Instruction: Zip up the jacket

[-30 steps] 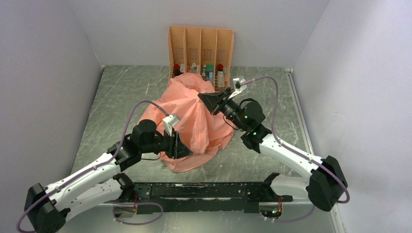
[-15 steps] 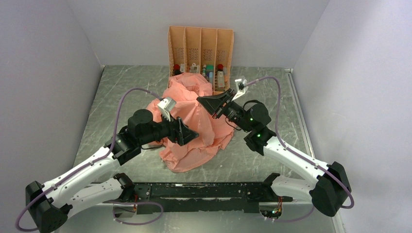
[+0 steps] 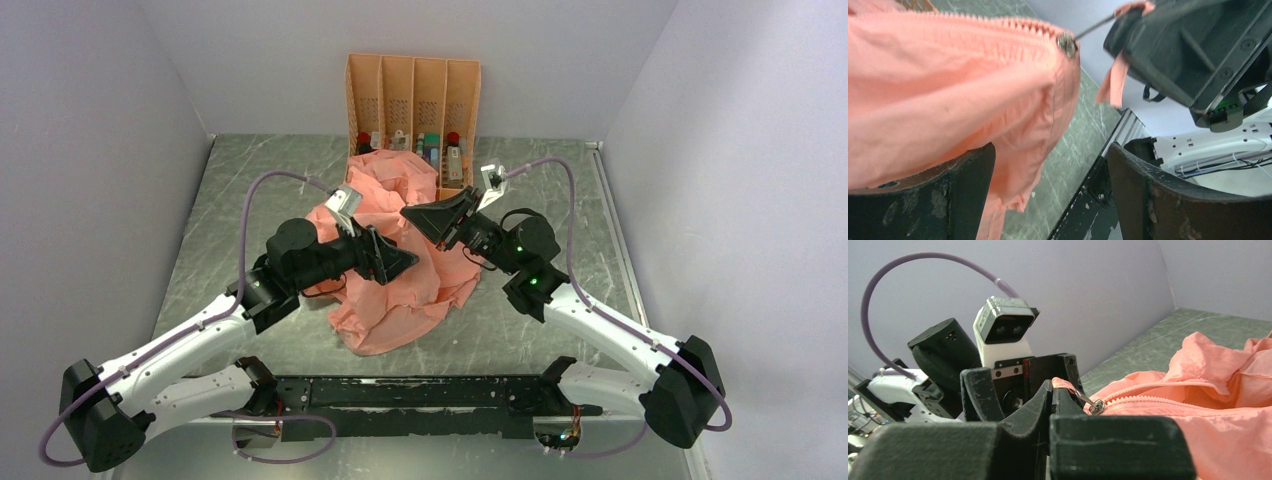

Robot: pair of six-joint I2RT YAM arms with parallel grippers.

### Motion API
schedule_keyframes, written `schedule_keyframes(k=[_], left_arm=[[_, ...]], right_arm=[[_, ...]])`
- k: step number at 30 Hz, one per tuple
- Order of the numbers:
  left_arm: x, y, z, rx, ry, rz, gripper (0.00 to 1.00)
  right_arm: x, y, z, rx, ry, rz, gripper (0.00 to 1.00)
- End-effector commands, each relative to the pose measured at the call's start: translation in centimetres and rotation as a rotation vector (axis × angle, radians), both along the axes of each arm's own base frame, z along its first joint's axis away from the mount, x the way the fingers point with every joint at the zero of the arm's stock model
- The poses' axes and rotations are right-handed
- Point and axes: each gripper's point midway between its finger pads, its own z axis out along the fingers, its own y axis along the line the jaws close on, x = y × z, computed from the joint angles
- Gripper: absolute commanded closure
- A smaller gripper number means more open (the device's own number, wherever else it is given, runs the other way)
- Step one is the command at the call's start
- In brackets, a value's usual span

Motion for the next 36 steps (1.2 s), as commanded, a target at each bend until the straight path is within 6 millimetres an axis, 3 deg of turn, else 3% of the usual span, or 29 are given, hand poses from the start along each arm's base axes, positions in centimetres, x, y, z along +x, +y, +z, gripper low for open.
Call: schedule_keyframes(k=[1, 11, 17, 21, 24, 29, 36], left_arm=[[0.7, -0.5, 4.0, -0.098, -0.08, 0.02, 0.13], [0.8, -0.8, 4.4, -0.126, -0.098, 0.012, 0.16], [0.3, -0.8, 4.5, -0.133, -0.117, -0.012, 0.46], [-0.6, -0.8, 4.2, -0.14, -0.12, -0.051, 0.77], [-1.0, -0.6, 3.3, -0.134, -0.097, -0.058, 0.9], [-2.0, -0.7, 1.8, -0.105, -0.059, -0.104, 0.92], [-4.0, -0.3, -2.9, -0.025, 0.083, -0.167, 0.92]], right_arm=[[-2.3, 0.0, 3.1, 0.082, -0.04, 0.088, 1.0], [-4.1, 1.2, 3.6, 0.115, -0.013, 0.177, 1.0], [-4.4, 1.5, 3.7, 0.119, -0.009, 0.185, 1.0], [-3.9, 1.4, 3.6, 0.114, -0.016, 0.151, 1.0], [-3.0, 1.5, 3.4, 0.089, -0.021, 0.108, 1.0], [-1.3, 1.6, 2.8, 0.08, -0.019, 0.035, 1.0], [1.6, 1.7, 2.0, 0.047, -0.038, -0.095, 1.0]])
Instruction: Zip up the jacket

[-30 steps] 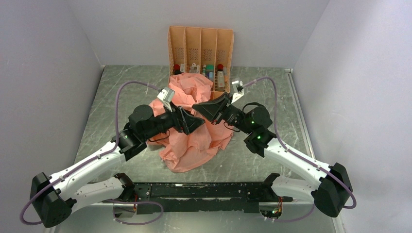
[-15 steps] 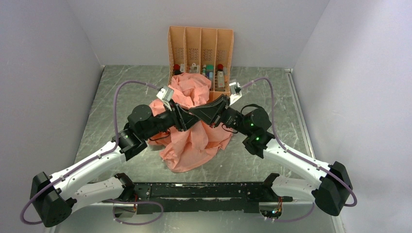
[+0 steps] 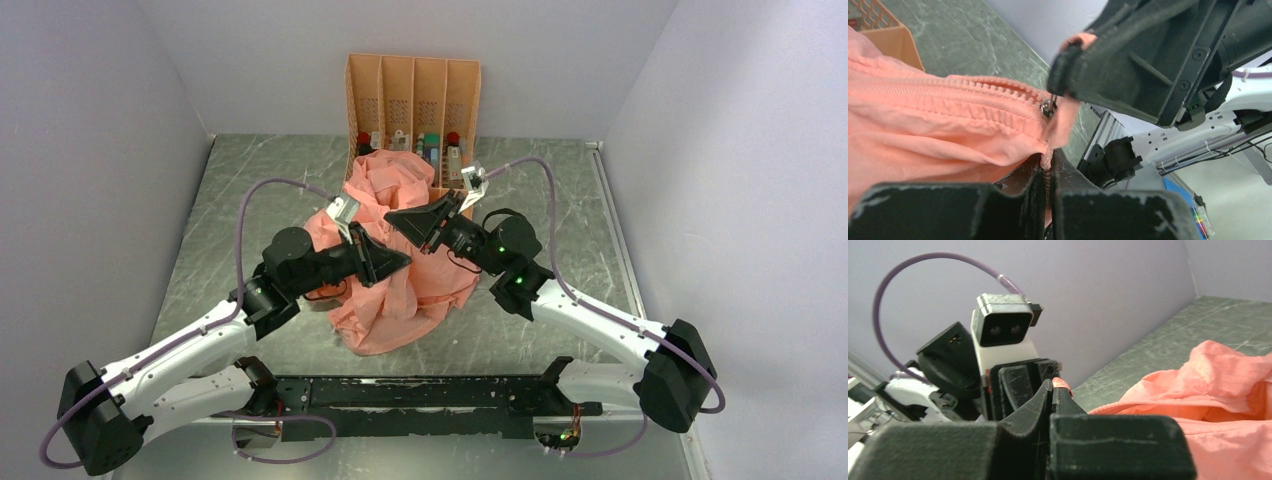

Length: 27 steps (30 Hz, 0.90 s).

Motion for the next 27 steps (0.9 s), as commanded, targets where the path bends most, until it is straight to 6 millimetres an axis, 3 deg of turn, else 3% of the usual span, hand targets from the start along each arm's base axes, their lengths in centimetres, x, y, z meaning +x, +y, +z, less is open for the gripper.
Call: schedule_keyframes(k=[1, 9, 14, 19, 23, 27], left_arm=[[-2.6, 0.4, -3.7, 0.062, 0.115, -0.084, 0.92], [-4.6, 1.6, -7.6, 0.09, 0.246, -0.099, 0.92], [-5.2, 2.2, -9.1, 0.107, 0.306, -0.087, 0.92], [-5.6, 2.4, -10.1, 0.124, 0.335, -0.089, 0.92], [-5.5, 2.5, -10.2, 0.144, 0.331, -0.085, 0.92], [-4.9, 2.6, -9.5, 0.151, 0.302, -0.064, 0.92]], right_arm=[[2.3, -0.8, 2.6, 0.033, -0.094, -0.137, 1.0], [5.8, -1.4, 2.4, 0.003, -0.145, -0.289, 1.0], [9.4, -2.2, 1.9, -0.02, -0.154, -0.381, 1.0], [12.2, -3.6, 3.3, -0.01, -0.181, -0.437, 1.0], [12.2, -4.8, 6.4, 0.016, -0.249, -0.468, 1.0], [10.6, -5.8, 9.4, 0.032, -0.32, -0.468, 1.0]])
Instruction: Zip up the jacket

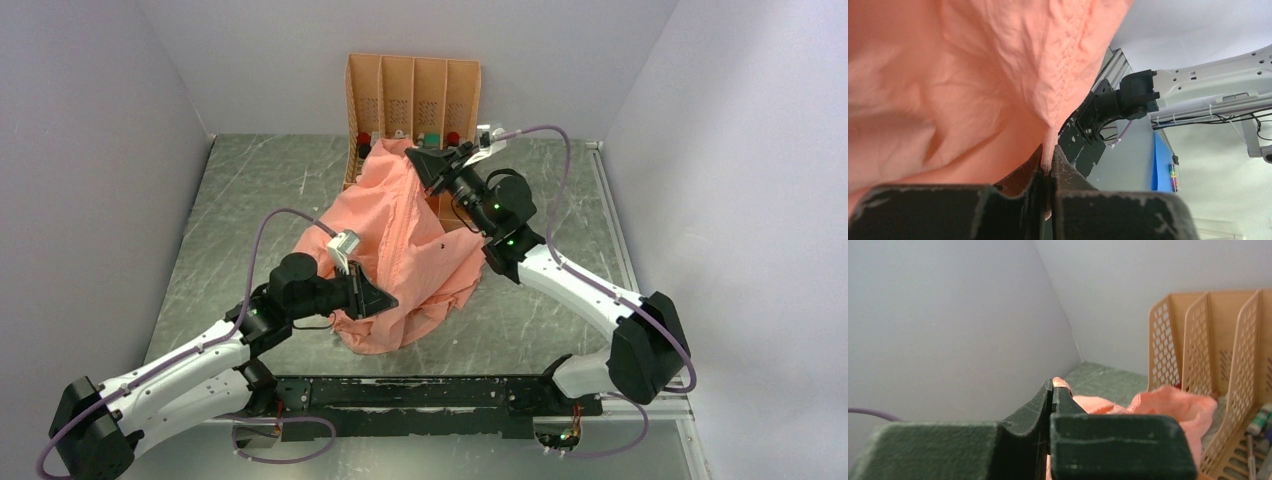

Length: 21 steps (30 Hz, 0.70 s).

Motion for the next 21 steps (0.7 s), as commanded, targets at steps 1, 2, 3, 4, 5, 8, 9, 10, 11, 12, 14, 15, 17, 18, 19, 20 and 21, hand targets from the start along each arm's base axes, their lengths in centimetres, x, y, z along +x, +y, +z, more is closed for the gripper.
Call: schedule_keyframes(k=[1, 2, 3, 4, 5, 8, 9, 10, 11, 12, 14, 15, 17, 18, 19, 20, 21], left_arm=[[-0.5, 0.3, -0.2, 0.043, 0.004, -0.02, 0.92], [-0.4, 0.3, -0.1, 0.052, -0.005, -0.017, 0.92], [-0.2, 0.3, 0.1, 0.059, -0.015, -0.011, 0.9], [0.2, 0.3, 0.3, 0.069, -0.023, -0.002, 0.82], [0.5, 0.4, 0.5, 0.079, -0.033, 0.01, 0.77], [2.3, 1.3, 2.6, 0.122, -0.106, 0.1, 0.64], [2.7, 1.6, 3.4, 0.124, -0.126, 0.123, 0.56], [3.1, 1.9, 4.2, 0.127, -0.15, 0.145, 0.48], [3.5, 2.3, 5.4, 0.123, -0.18, 0.176, 0.41], [3.8, 2.6, 6.4, 0.121, -0.204, 0.195, 0.38], [4.4, 3.0, 8.2, 0.112, -0.256, 0.227, 0.36], [4.6, 3.2, 9.0, 0.107, -0.285, 0.24, 0.35], [5.1, 3.4, 10.8, 0.094, -0.339, 0.259, 0.34], [5.4, 3.4, 11.4, 0.095, -0.358, 0.267, 0.34], [5.5, 3.4, 12.1, 0.093, -0.379, 0.268, 0.33], [5.7, 3.3, 12.6, 0.09, -0.399, 0.267, 0.32], [5.8, 3.2, 13.1, 0.087, -0.417, 0.263, 0.3]], right_arm=[[-2.2, -2.7, 7.4, 0.069, -0.186, -0.039, 1.0], [-2.9, -2.9, 8.0, 0.078, -0.199, -0.026, 1.0], [-3.5, -3.0, 8.2, 0.082, -0.204, -0.008, 1.0], [-4.1, -2.8, 8.2, 0.085, -0.202, 0.018, 1.0], [-4.5, -2.7, 8.0, 0.092, -0.193, 0.034, 1.0], [-5.9, -1.5, 6.0, 0.084, -0.146, 0.111, 1.0], [-6.1, -1.2, 5.5, 0.08, -0.132, 0.124, 1.0], [-6.3, -0.9, 5.1, 0.076, -0.12, 0.138, 1.0], [-6.5, -0.7, 4.7, 0.072, -0.112, 0.156, 1.0], [-6.8, -0.4, 4.4, 0.07, -0.106, 0.173, 1.0], [-7.4, -0.1, 4.2, 0.068, -0.1, 0.202, 1.0], [-7.7, 0.1, 4.3, 0.07, -0.099, 0.218, 1.0], [-8.6, 0.5, 4.4, 0.073, -0.101, 0.26, 1.0], [-9.0, 0.7, 4.4, 0.079, -0.098, 0.281, 1.0], [-9.4, 0.8, 4.5, 0.08, -0.096, 0.301, 1.0], [-9.7, 0.9, 4.6, 0.085, -0.095, 0.32, 1.0], [-10.1, 1.0, 4.7, 0.089, -0.096, 0.34, 1.0]])
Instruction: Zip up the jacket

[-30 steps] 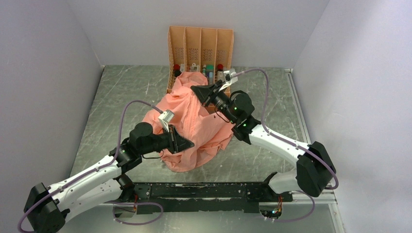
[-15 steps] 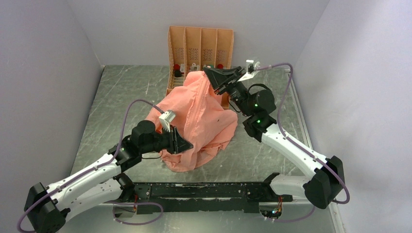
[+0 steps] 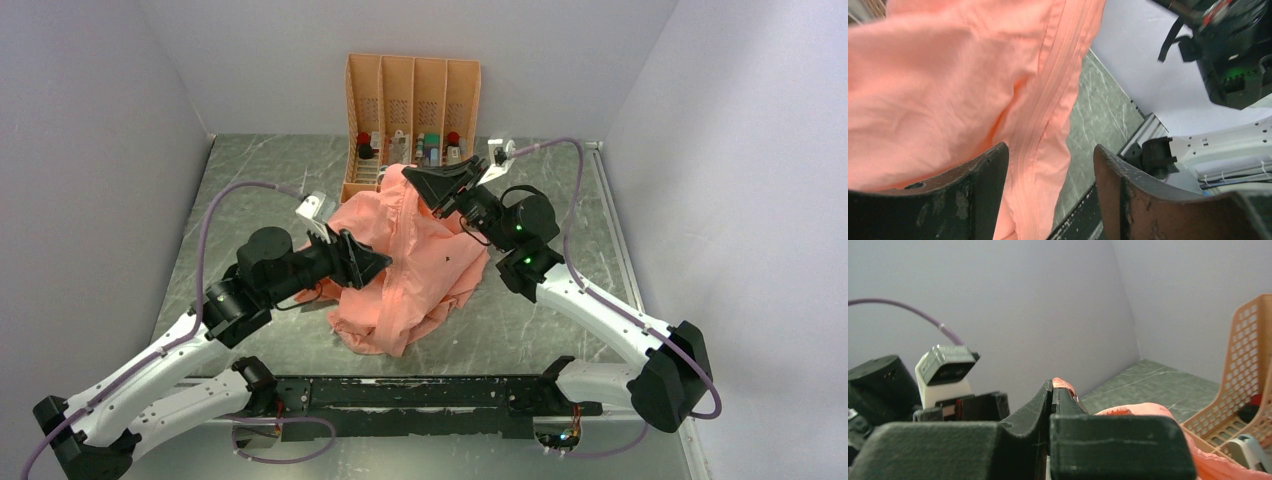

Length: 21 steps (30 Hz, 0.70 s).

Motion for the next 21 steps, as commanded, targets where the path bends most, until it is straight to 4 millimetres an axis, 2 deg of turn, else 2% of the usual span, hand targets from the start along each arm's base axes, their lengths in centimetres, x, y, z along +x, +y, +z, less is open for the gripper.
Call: schedule_keyframes(k=[1, 8, 12, 21], left_arm=[[1.2, 0.3, 2.5, 0.034, -0.112, 0.032, 0.3], [1.7, -0.8, 4.0, 0.042, -0.175, -0.004, 0.22], [2.3, -0.9, 4.1, 0.058, -0.202, 0.006, 0.11], [2.6, -2.2, 3.7, 0.058, -0.229, -0.04, 0.12]], right_arm=[[-2.8, 0.5, 1.5, 0.039, -0.027, 0.119, 1.0], [-5.1, 1.2, 1.5, 0.053, -0.019, 0.235, 1.0], [-6.0, 1.5, 1.4, 0.065, -0.014, 0.288, 1.0], [-7.2, 2.1, 1.6, 0.085, -0.019, 0.367, 1.0]])
